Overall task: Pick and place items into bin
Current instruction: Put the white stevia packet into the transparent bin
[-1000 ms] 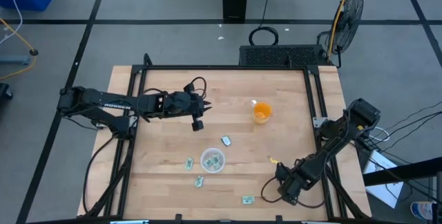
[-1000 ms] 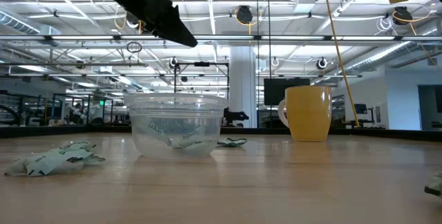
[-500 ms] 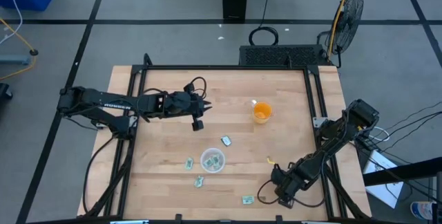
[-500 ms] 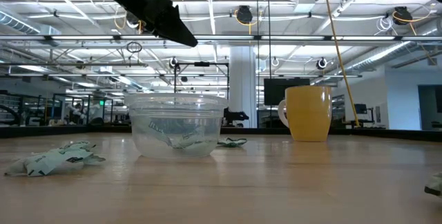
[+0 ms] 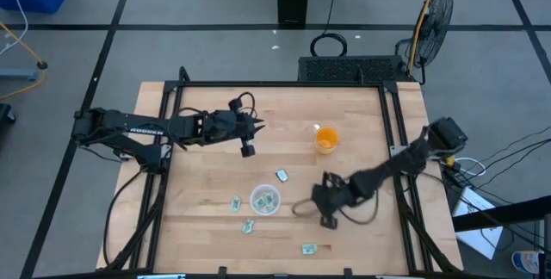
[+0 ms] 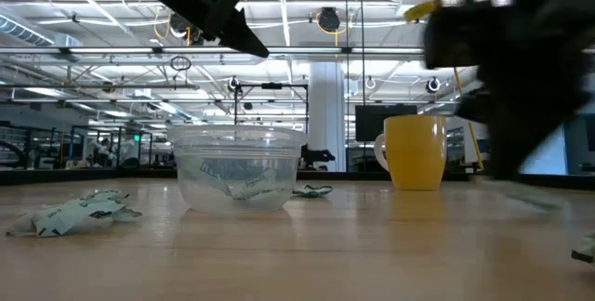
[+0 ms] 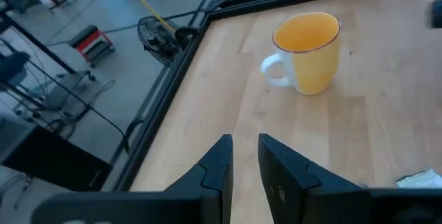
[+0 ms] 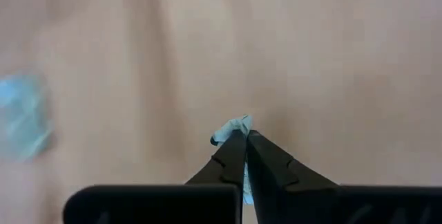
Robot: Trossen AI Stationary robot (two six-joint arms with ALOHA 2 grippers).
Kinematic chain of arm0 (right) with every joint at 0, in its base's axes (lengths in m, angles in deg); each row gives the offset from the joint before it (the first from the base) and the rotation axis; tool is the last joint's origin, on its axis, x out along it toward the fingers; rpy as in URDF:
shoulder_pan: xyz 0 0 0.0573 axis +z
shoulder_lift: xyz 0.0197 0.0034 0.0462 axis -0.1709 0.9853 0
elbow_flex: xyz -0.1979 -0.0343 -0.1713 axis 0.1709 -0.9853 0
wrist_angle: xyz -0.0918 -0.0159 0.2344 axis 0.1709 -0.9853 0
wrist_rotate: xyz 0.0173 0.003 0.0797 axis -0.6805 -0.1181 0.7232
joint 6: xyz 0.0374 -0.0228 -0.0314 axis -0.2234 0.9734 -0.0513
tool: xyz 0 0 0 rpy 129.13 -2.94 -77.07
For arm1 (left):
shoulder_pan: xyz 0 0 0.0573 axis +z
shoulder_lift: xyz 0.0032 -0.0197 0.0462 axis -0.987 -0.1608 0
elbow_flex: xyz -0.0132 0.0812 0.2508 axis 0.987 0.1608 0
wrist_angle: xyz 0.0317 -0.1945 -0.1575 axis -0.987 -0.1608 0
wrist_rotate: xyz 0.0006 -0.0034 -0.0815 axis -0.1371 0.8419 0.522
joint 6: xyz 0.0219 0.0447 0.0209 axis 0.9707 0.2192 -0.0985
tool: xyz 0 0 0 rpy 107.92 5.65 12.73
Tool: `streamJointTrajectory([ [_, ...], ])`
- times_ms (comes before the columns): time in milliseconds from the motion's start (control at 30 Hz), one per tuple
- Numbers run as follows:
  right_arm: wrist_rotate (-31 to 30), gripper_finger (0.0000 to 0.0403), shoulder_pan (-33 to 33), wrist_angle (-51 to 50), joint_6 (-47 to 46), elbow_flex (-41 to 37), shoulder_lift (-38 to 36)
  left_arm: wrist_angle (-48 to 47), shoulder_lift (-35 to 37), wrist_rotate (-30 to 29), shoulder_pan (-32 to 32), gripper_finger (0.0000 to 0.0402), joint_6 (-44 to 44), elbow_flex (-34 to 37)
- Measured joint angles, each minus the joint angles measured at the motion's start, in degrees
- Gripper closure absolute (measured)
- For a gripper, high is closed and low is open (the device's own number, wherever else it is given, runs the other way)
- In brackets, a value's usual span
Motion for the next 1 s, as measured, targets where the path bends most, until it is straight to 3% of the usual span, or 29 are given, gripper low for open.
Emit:
streamJointTrajectory([
  [233, -1.2, 0.0399, -12.8, 20.0, 24.6, 0.0, 0.0, -1.5, 0.0, -1.6, 0.0, 0.0325, -3.7, 0.0],
  [400, 5.4, 0.0399, -17.8, 34.8, 35.5, 0.0, 0.9, -7.4, 0.0, -6.0, 0.0, 0.0325, -5.7, 0.0],
  [533, 12.1, 0.0399, -19.8, 42.8, 38.2, 0.3, 2.9, -12.0, 0.0, -9.7, 0.3, 0.0325, -6.8, 0.0],
  [1000, 22.5, 0.0399, -19.7, 43.0, 38.0, 8.0, 13.5, -12.7, 0.0, -10.5, 0.4, 0.0325, -8.4, 0.0],
])
